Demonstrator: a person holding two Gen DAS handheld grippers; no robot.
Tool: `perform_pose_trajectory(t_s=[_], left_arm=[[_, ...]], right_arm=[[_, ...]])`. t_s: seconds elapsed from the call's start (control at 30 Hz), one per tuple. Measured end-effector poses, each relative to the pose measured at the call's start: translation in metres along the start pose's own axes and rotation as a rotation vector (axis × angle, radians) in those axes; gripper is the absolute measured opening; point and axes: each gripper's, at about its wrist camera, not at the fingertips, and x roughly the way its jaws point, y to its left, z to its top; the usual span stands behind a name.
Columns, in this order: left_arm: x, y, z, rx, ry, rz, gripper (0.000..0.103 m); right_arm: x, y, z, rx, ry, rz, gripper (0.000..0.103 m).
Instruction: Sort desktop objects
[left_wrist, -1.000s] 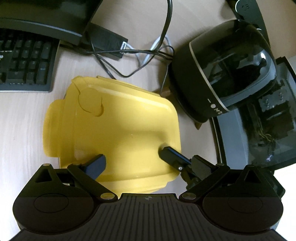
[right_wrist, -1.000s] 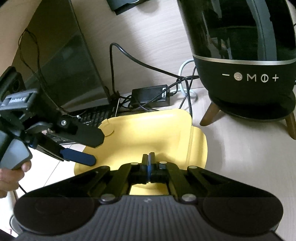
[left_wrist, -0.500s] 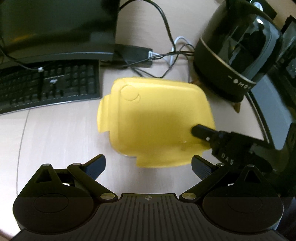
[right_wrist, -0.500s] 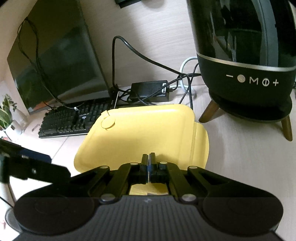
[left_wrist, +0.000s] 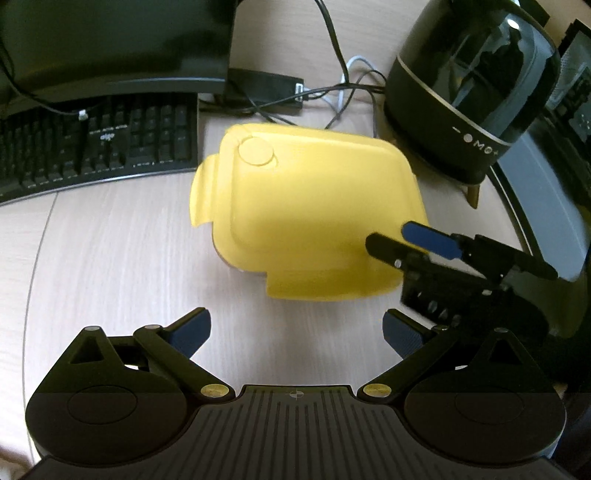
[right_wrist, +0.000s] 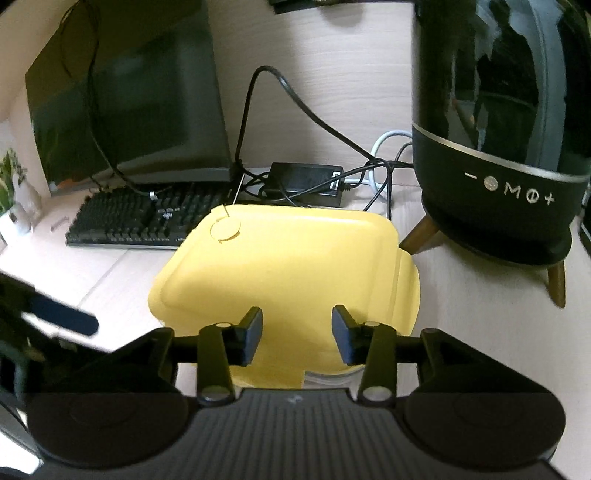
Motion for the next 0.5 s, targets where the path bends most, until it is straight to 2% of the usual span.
perform_pose_trajectory(t_s=[0.13, 0.27, 0.5], left_arm=[[-0.002, 0.000, 0.002, 0.006, -0.015, 0.013, 0.102], [-0.005, -0.001, 0.008, 0.007, -0.035, 0.013, 0.102], [-0.003, -0.002, 0.015, -0.003, -0.033, 0.010, 0.102]], right_arm=[[-0.010, -0.013, 0.017, 0.062, -0.040, 0.036, 0.049], [-0.005, -0.023, 0.035, 0.056, -0.052, 0.002, 0.049], [0.018, -0.022, 0.039, 0.048, -0.021, 0.050, 0.048]])
